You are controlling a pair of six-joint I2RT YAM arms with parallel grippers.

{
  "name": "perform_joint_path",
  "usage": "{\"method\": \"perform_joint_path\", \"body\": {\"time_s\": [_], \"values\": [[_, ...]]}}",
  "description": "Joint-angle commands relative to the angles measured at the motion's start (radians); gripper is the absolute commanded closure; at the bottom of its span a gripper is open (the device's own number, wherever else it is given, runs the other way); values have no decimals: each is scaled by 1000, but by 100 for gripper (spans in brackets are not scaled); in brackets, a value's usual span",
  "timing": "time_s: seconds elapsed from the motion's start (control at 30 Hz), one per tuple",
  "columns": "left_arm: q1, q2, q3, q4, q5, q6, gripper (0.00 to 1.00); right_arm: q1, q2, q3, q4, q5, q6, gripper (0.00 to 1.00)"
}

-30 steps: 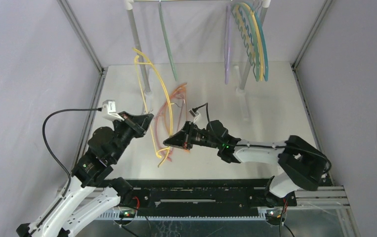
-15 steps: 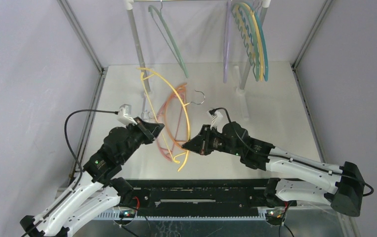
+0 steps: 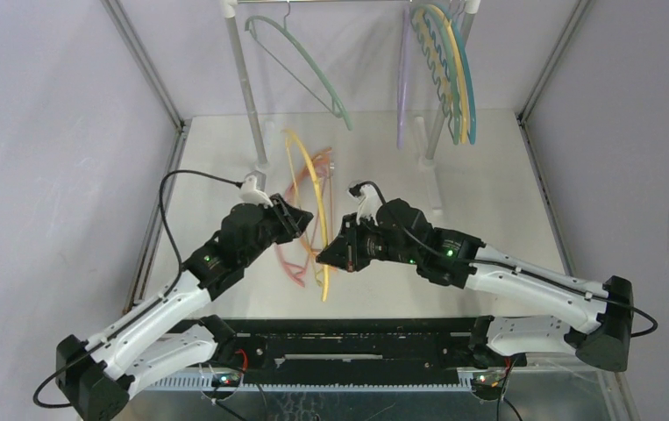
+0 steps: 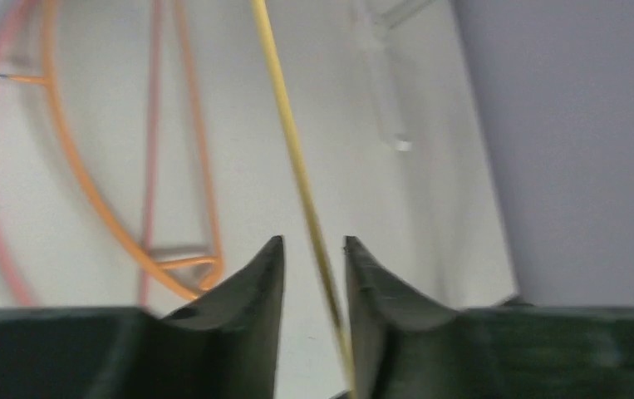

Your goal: Organize the hangers

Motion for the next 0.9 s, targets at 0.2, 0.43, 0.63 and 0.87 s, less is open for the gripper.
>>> {"method": "perform_joint_path", "body": {"time_s": [0.2, 0.43, 0.63, 0.87], "values": [[28, -32, 125, -217, -111, 203, 0, 65, -58, 222, -185, 195, -170, 100], [30, -130, 201, -310, -184, 214, 0, 15, -1, 278, -245, 232, -237, 100], [29, -181, 272, -290, -127, 218, 1, -31, 45, 277, -220, 196, -278, 100], [29, -228, 276, -373, -197, 250, 0, -71, 126, 373, -202, 119, -342, 100]]}}
